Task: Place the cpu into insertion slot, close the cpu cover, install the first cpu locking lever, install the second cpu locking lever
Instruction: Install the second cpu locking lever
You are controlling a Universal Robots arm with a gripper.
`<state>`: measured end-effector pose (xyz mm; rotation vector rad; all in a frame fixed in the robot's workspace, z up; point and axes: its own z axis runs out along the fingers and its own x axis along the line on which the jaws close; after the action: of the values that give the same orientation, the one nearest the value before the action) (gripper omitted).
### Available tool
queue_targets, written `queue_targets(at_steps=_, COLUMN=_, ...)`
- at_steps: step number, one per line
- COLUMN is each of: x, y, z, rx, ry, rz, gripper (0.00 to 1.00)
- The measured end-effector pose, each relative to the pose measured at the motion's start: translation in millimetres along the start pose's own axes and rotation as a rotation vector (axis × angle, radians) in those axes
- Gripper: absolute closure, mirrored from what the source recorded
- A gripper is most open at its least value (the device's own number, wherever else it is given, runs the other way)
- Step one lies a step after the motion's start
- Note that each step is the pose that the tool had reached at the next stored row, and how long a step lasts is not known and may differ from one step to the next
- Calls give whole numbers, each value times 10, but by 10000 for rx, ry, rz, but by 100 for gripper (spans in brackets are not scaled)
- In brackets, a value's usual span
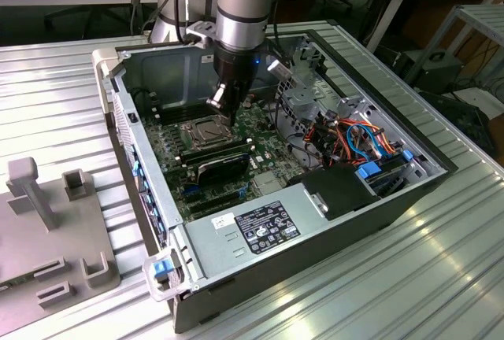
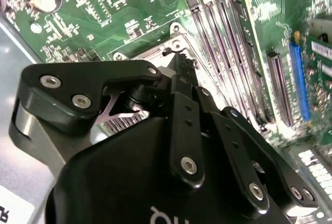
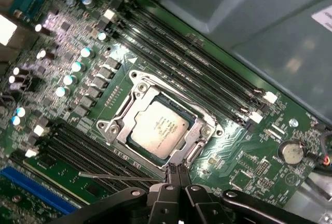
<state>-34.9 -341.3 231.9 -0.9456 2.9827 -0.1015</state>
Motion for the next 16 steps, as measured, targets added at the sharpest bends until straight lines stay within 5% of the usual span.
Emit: queue_targets(at_steps=16, x=0, y=2, z=20, rx=11, ry=-212, rz=-3654, gripper=89)
